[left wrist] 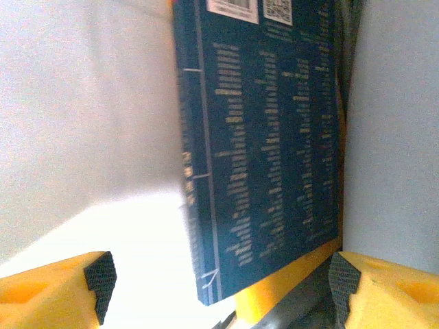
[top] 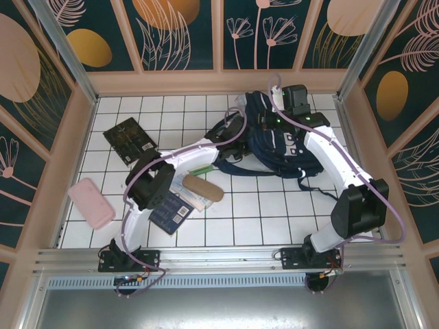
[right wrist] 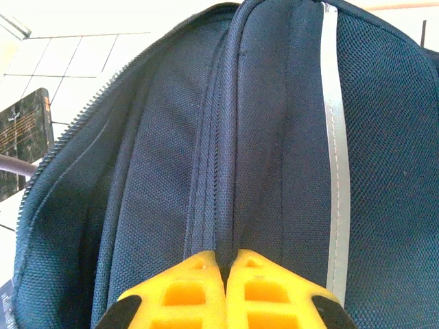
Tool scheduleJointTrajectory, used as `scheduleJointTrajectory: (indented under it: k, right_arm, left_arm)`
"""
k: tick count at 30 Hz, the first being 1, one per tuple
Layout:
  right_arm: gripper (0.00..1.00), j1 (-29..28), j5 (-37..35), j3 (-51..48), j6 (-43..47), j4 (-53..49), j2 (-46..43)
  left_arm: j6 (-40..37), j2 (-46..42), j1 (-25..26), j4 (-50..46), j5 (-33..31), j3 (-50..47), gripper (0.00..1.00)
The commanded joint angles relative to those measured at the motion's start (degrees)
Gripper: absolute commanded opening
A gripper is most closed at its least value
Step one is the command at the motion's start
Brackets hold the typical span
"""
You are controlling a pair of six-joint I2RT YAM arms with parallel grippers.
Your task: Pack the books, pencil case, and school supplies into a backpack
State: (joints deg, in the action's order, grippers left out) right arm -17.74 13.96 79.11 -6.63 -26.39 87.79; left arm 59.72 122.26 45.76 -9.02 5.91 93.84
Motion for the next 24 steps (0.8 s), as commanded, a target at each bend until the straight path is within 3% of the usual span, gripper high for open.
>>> scheduleJointTrajectory:
  k: [1,6,11,14,16,24]
  right_arm:
    - [0.01,0.01,1.11,-0.57,-1.37,6.27,-1.56]
    - [0.07,-1.05,1.0,-2.65,-2.6,8.05,-0.5]
    - [0.21,-3.41,-0.77,-3.35,-2.53,9.11,1.01]
    - [0.36,-5.2,-2.2,-3.05,-2.68,10.05,2.06]
    - [0.4,-6.6,-2.78,-2.66,-2.61,10.61,2.8]
    - [0.42,-13.9,-1.74,1.07,-4.8,13.69,9.58]
  left_arm:
    - [-2.32,-7.29,-3.31,-2.18,-2.6,-5.22,0.82]
    - [-4.13,-15.43,-8.55,-2.37,-2.83,-13.29,0.81]
    - [-6.78,-22.99,-12.91,-4.48,-4.72,-19.34,0.81]
    - [-7.41,-27.05,-16.14,-6.24,-5.86,-22.38,0.81]
    - [-8.02,-29.44,-18.51,-7.38,-6.72,-24.76,0.81]
    - [-12.34,-35.57,-29.57,-8.61,-7.51,-32.34,0.78]
